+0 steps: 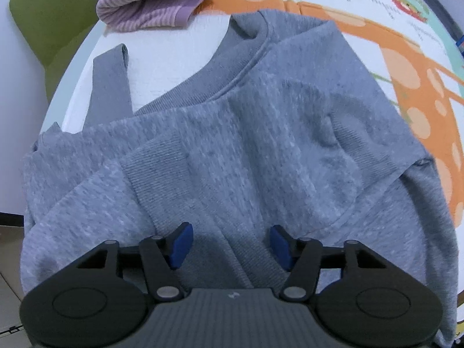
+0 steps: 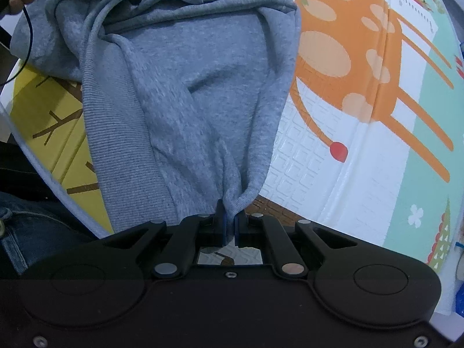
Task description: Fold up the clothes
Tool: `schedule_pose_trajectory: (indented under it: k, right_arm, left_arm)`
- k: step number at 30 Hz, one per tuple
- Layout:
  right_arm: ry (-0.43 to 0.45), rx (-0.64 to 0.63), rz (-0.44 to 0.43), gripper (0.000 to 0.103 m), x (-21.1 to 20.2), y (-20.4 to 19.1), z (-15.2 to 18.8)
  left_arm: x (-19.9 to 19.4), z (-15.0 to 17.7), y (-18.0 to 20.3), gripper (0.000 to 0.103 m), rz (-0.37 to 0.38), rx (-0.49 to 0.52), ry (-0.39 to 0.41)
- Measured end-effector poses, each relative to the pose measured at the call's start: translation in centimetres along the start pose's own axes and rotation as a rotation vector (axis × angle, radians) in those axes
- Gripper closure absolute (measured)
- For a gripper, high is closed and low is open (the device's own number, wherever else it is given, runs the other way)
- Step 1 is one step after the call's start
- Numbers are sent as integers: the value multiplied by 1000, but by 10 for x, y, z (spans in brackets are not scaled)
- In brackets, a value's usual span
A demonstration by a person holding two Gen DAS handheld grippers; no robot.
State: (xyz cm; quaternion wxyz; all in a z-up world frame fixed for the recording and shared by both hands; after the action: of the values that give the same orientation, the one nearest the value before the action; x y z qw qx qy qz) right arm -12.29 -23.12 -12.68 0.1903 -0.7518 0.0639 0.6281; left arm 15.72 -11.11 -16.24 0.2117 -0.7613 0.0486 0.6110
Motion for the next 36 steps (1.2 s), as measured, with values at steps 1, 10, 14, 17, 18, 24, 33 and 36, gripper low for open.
schedule_pose_trajectory:
  k: [1, 10, 14, 17, 18, 24, 33, 36]
  right_arm:
    - [1, 5, -3, 98, 0, 0, 0]
    - [9, 20, -13, 95, -5, 2, -4]
    - [4, 24, -9, 93, -9, 5, -6]
    - [2, 26, 5, 83, -15, 9, -7]
    - [6, 26, 11, 81, -17, 10, -8]
    - [64, -8, 15, 80, -37, 7, -23]
    - [163, -125, 28, 68, -61, -7, -54]
    - [172, -170, -17, 68, -62, -17, -64]
  left_arm:
    - [2, 0, 0, 57, 0, -4, 0]
    - [-19, 11, -18, 97, 35, -62, 25]
    - [-36, 28, -26, 97, 62, -62, 29]
    - [-47, 46, -32, 97, 86, -69, 28]
    - [-50, 53, -33, 97, 94, -70, 27]
    - [-66, 97, -43, 97, 94, -75, 26]
    - [-70, 163, -53, 97, 71, -177, -29]
    - [-69, 185, -55, 96, 49, -224, -49]
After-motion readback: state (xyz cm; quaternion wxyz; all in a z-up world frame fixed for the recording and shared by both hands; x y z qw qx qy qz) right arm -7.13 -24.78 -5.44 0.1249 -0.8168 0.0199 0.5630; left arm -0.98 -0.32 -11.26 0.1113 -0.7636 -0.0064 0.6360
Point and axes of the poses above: each gripper's, at about its wrist camera, not at the fingertips, and x roughly the way its jaws point, y to its right, z to its underside, the point moved 8 cm from there along x, roughly the way its jaws point, and after that the axes turned 14 degrees about -z, right-handed, at the moved point
